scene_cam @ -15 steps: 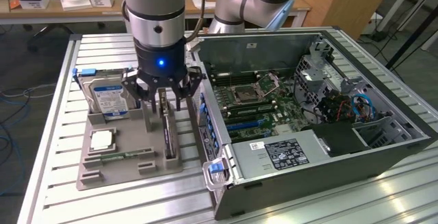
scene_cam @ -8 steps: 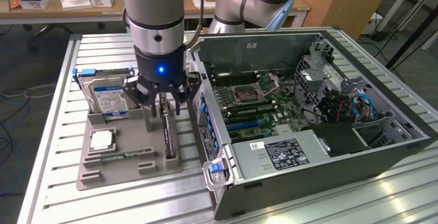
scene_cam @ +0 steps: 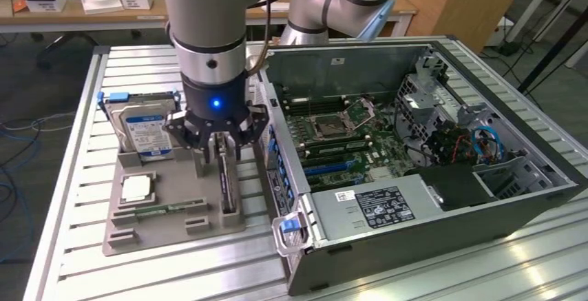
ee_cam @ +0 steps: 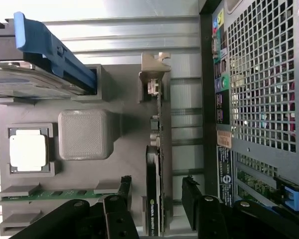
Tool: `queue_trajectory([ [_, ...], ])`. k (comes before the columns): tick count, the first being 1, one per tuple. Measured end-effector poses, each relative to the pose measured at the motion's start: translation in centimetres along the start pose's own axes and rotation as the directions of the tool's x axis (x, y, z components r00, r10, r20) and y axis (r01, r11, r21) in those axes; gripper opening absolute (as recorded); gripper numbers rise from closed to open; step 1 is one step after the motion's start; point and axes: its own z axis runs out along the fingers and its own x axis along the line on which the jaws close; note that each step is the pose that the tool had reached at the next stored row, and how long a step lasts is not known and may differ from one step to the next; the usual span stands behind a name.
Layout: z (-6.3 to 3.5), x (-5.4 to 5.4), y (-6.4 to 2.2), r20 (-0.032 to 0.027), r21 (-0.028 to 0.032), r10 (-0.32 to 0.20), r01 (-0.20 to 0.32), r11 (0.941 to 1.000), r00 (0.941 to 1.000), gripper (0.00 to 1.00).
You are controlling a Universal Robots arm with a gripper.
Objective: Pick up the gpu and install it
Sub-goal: 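Pick up the gpu and move the gpu toward the slot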
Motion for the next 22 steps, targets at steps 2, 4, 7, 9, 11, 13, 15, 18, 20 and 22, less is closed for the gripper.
queue_trajectory([
  [2,0.35,0.1,-0.03,-0.0001,0.0001,0.000,0.000,1.0000,1.0000,0.53],
  [4,0.73,0.1,-0.11,-0.0001,0.0000,0.000,0.000,1.0000,1.0000,0.53],
  [7,1.26,0.1,-0.28,0.0000,-0.0001,0.000,0.000,1.0000,1.0000,0.53],
  [9,1.63,0.1,-0.33,0.0000,0.0000,0.000,0.000,1.0000,1.0000,0.53],
  [11,1.98,0.1,-0.46,-0.0002,0.0001,0.000,0.000,1.0000,1.0000,0.53],
  [13,2.34,0.1,-0.48,-0.0001,0.0000,0.000,0.000,1.0000,1.0000,0.53],
  [15,2.70,0.1,-0.50,-0.0002,0.0001,0.000,0.000,1.0000,1.0000,0.53],
  [18,3.12,0.2,-0.52,-0.0001,-0.0001,0.000,0.000,1.0000,1.0000,0.53],
  [20,3.15,0.2,-0.52,-0.0003,0.0002,0.000,0.000,1.0000,1.0000,0.53],
  [22,3.15,0.2,-0.52,-0.0003,0.0001,0.000,0.000,1.0000,1.0000,0.53],
])
